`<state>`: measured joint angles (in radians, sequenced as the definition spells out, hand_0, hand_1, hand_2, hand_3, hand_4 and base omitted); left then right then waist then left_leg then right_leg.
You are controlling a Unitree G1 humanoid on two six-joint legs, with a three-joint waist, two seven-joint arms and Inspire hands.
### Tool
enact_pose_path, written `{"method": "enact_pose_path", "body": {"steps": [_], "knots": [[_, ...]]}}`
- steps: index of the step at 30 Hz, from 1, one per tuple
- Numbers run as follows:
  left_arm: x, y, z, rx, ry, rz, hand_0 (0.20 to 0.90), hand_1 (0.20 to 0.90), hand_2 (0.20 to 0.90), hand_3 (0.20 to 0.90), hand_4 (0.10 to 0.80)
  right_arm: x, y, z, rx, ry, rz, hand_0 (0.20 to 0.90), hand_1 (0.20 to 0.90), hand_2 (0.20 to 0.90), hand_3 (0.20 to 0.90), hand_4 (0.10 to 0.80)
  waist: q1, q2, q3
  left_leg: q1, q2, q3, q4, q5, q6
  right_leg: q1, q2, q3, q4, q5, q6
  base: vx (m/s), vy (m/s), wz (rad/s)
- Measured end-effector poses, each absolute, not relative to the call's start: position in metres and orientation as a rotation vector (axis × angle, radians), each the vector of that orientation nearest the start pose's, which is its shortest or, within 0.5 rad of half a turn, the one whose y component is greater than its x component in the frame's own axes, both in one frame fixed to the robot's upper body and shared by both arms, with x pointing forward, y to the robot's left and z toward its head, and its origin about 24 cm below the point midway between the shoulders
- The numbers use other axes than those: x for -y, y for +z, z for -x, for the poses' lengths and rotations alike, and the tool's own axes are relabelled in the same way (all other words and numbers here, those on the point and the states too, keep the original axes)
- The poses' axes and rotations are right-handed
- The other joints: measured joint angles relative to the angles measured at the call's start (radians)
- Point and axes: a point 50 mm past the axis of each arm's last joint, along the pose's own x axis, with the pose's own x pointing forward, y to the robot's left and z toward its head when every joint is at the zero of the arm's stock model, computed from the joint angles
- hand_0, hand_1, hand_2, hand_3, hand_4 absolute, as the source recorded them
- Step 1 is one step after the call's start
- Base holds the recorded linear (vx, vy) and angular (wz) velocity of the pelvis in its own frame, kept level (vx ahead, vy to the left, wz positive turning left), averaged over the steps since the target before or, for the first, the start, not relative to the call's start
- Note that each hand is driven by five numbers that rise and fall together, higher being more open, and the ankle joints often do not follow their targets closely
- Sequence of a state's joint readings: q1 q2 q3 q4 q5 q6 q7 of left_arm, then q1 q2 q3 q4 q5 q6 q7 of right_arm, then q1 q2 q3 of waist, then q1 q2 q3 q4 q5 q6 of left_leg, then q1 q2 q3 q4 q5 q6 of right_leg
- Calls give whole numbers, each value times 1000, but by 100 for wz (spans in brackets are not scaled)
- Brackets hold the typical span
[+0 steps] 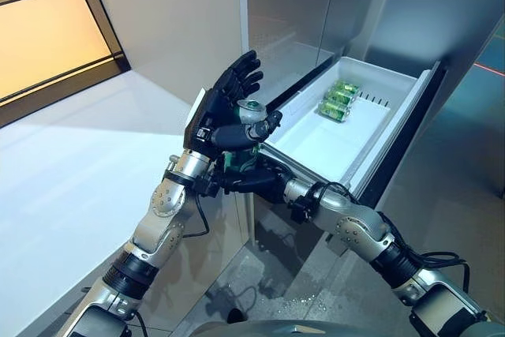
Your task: Put drinks into fridge and close the fridge
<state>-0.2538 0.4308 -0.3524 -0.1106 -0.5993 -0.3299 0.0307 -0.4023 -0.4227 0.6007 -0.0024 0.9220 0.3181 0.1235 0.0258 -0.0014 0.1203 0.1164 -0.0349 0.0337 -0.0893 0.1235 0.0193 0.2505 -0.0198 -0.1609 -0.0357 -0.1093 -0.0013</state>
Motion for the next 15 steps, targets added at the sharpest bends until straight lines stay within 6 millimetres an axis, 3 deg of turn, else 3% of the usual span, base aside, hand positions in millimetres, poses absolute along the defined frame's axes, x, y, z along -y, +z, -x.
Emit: {"method": "enact_pose_path", "body": {"steps": [7, 15], "knots": [[-132, 164, -263, 612, -358, 282, 900, 900, 900, 900, 800, 58, 72, -271, -336, 788, -272, 300, 300, 300, 200, 100, 1, 0, 0, -1, 0, -1, 0, 0, 0, 0, 0, -1, -1, 0, 0, 0, 0, 0], [-154, 191, -264, 773, -240, 311, 900, 900, 900, 900, 800, 70, 74, -279, -332, 668, -259, 300, 300, 300, 200, 100, 1, 0, 0, -4, -1, -4, 0, 0, 0, 0, 0, -4, -3, 0, 0, 2, -1, 0]]}}
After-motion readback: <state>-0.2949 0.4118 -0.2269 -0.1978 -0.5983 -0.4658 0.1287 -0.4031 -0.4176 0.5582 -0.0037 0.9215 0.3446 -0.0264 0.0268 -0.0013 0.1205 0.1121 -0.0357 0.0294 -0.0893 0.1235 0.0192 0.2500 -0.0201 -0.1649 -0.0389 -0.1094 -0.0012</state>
